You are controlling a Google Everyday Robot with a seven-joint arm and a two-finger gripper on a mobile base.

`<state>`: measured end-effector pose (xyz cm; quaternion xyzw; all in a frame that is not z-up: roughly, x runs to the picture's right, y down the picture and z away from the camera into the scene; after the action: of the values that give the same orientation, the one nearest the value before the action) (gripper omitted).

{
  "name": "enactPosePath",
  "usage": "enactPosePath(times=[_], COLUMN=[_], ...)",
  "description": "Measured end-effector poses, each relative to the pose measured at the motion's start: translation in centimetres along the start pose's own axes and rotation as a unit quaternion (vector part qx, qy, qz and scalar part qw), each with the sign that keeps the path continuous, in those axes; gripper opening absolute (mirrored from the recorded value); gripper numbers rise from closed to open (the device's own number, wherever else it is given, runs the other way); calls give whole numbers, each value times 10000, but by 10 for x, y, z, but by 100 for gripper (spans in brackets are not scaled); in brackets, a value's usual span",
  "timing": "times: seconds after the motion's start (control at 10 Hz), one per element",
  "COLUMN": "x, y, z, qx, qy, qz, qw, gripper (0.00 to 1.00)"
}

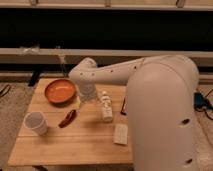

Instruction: Place the pepper in the ceramic bowl

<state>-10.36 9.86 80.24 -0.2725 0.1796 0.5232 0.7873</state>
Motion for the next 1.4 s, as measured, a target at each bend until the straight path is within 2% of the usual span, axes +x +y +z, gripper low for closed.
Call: enactPosePath(times=[0.2,0.5,0.7,1.0,1.4], x=[-6,-12,-18,-30,-36], y=[43,69,80,94,91], z=[27,55,65,70,80], qx=[-81,-140,-179,-155,-15], qy=[227,475,562,538,402], qz=[-151,101,335,441,554], qw=[9996,9987,9977,9975,9976], gripper=[80,80,80,80,80])
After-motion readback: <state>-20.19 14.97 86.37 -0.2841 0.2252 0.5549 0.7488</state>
